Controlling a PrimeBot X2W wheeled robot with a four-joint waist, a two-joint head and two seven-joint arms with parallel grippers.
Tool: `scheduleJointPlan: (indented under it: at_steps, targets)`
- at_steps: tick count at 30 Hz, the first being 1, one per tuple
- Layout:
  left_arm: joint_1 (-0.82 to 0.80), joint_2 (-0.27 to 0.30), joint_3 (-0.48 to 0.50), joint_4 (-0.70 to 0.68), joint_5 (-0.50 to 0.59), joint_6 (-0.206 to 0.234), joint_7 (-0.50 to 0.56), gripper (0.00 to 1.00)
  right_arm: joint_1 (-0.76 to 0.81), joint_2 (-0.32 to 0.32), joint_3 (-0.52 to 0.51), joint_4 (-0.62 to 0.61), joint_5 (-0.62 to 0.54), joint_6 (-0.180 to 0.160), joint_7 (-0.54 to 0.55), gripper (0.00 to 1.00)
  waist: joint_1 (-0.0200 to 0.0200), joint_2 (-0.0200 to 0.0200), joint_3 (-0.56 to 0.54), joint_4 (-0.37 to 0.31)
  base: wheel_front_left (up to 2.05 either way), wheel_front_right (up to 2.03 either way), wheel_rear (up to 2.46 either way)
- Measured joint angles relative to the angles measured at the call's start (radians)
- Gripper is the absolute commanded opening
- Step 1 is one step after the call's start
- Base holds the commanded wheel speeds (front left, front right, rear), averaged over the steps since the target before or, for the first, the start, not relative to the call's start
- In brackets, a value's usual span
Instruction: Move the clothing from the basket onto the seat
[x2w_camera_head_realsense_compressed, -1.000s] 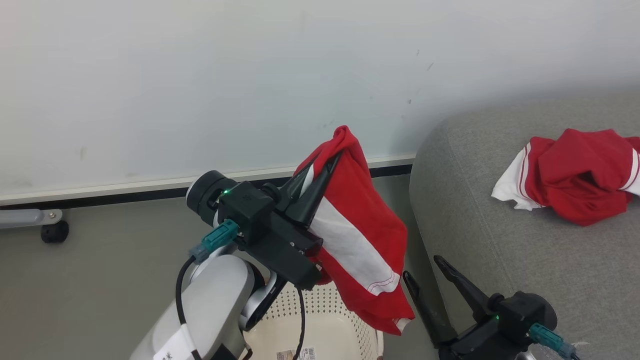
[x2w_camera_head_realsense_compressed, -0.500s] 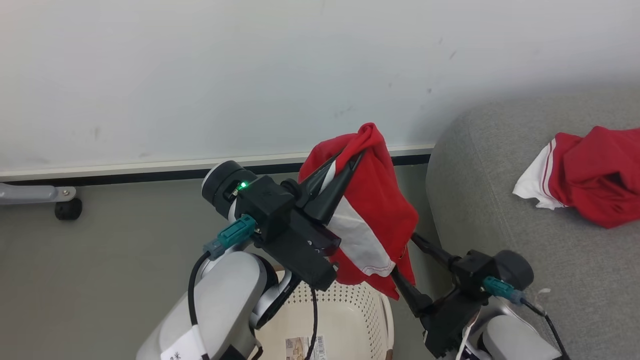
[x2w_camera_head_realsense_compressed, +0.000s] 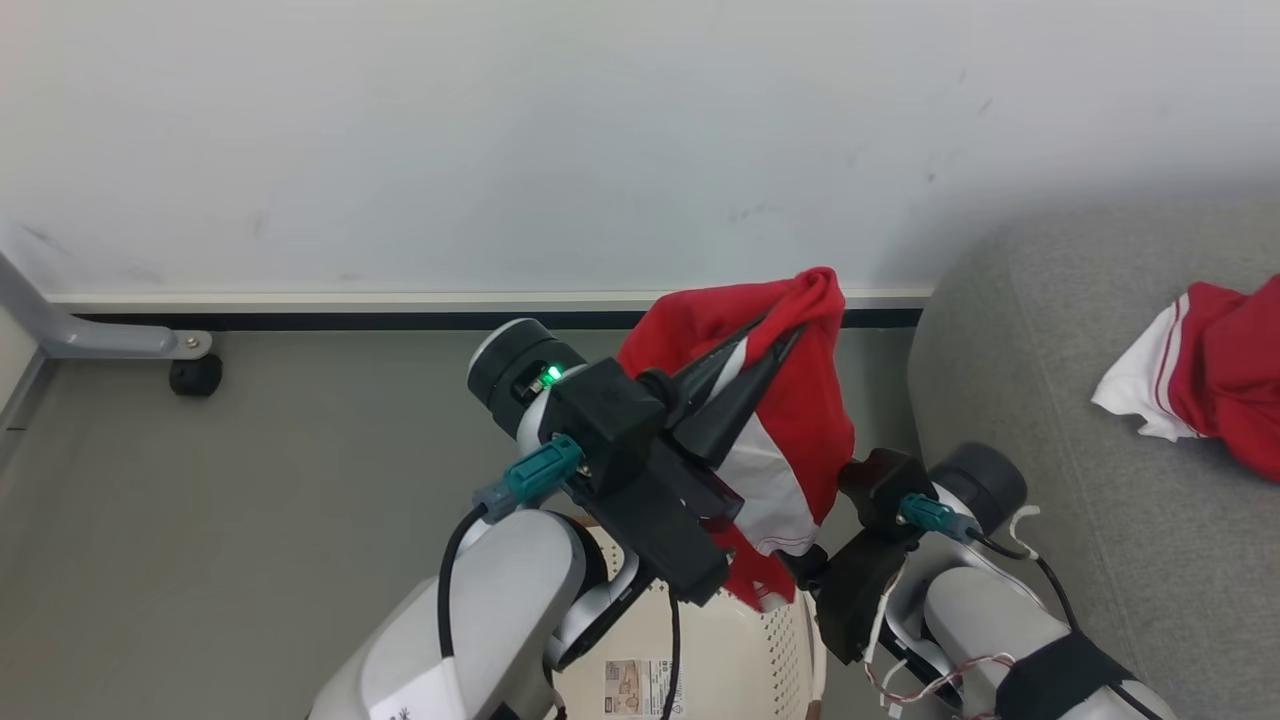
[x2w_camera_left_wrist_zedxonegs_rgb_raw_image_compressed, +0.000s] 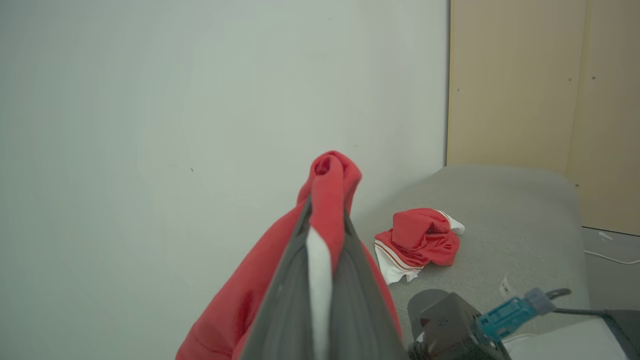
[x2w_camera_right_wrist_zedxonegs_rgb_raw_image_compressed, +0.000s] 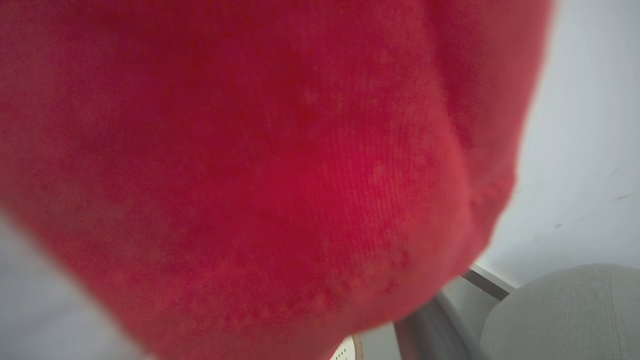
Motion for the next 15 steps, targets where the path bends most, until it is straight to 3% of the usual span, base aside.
scheduleJointPlan:
  at_steps: [4,5,6,7,8,15]
  targets:
    - [0.0,-0.002,-0.019,-0.001,-0.017,0.0,0.003,0.0,-0.041,0.012,0.04,0.048,0.016,0.0,-0.014,1.0,0.0,0.0,-0.001,0.024,0.0,0.0,0.0]
    - [0.0,-0.002,-0.022,-0.001,-0.024,0.0,0.007,0.0,-0.05,0.014,0.047,0.058,0.02,0.0,-0.02,0.81,0.0,0.0,-0.001,0.03,0.0,0.0,0.0]
    - [0.0,-0.002,-0.025,-0.001,-0.026,0.0,0.01,0.0,-0.06,0.018,0.049,0.068,0.026,0.0,-0.026,0.4,0.0,0.0,-0.001,0.035,0.0,0.0,0.0]
    - [0.0,-0.002,-0.027,-0.002,-0.028,0.0,0.01,0.0,-0.07,0.024,0.053,0.078,0.03,0.0,-0.031,0.4,0.0,0.0,-0.001,0.041,0.0,0.0,0.0]
    - [0.0,-0.002,-0.027,-0.003,-0.03,0.0,0.01,0.0,-0.079,0.029,0.054,0.086,0.035,0.0,-0.036,0.0,0.0,0.0,-0.001,0.045,0.0,0.0,0.0]
    - [0.002,0.008,-0.013,-0.002,-0.035,0.0,0.019,0.0,-0.108,0.057,0.083,0.127,0.071,0.0,-0.054,0.0,0.0,0.0,0.0,0.056,0.0,0.0,0.0]
